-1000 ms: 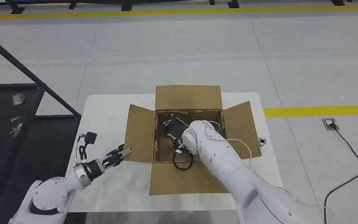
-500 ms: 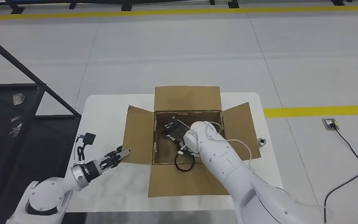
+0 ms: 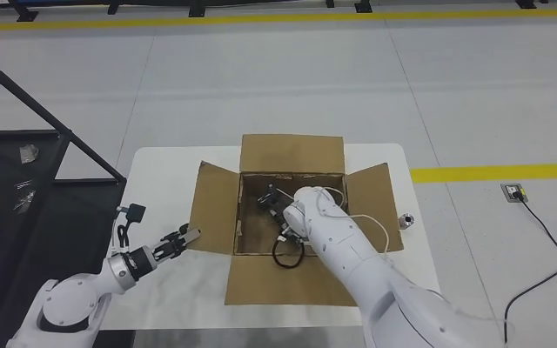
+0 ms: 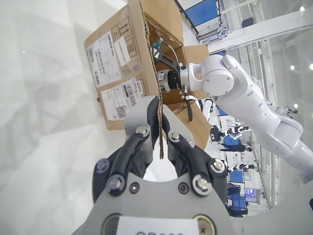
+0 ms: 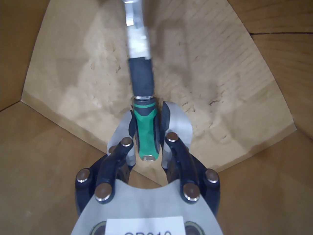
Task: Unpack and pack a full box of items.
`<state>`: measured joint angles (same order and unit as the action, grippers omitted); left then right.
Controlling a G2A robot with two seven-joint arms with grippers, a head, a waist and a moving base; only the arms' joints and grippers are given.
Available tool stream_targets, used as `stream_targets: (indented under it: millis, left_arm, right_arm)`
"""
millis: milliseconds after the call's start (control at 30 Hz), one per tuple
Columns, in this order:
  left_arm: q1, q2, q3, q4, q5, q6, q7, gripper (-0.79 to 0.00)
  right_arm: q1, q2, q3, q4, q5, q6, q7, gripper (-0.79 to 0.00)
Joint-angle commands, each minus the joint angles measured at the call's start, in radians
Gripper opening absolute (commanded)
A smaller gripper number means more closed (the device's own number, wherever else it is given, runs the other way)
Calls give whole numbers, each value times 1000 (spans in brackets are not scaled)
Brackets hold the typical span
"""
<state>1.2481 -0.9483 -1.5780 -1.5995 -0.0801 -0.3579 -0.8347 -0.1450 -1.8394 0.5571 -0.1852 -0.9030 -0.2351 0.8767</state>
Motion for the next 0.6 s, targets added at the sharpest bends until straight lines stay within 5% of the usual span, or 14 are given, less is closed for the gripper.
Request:
stream_targets:
  millis: [0, 567]
  left_arm:
    - [-2, 0, 1, 1, -1, 2, 1, -785]
    - [-13, 2, 14, 0, 1, 7, 15, -785]
  right_arm:
    - [5, -1, 2, 4, 0, -7, 13, -785]
    - [42, -4, -32, 8, -93, -188, 179, -785]
